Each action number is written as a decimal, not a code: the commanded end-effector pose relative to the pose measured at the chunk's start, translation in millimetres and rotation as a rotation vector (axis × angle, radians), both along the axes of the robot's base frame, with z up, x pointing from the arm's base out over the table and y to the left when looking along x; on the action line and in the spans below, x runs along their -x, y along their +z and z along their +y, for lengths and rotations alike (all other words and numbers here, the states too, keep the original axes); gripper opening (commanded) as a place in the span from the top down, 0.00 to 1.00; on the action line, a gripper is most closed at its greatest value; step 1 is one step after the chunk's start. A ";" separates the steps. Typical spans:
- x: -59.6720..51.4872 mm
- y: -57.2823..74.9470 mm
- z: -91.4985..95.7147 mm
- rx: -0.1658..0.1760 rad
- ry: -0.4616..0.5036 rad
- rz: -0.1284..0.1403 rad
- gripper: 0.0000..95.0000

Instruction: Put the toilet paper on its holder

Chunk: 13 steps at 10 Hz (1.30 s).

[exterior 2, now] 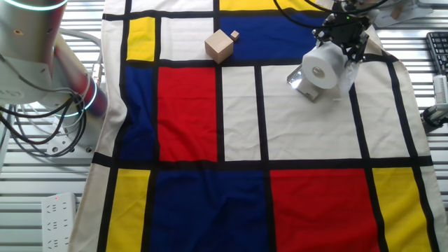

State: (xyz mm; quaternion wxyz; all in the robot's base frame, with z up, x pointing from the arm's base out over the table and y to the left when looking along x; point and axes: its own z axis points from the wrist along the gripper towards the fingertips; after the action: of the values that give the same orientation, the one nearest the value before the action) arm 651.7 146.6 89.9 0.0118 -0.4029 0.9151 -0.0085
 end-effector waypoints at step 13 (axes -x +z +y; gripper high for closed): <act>-13.4 -2.0 13.6 0.003 0.000 0.001 1.00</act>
State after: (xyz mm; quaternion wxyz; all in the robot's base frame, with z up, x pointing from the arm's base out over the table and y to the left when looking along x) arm 664.9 160.6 88.5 0.0109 -0.4025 0.9153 -0.0103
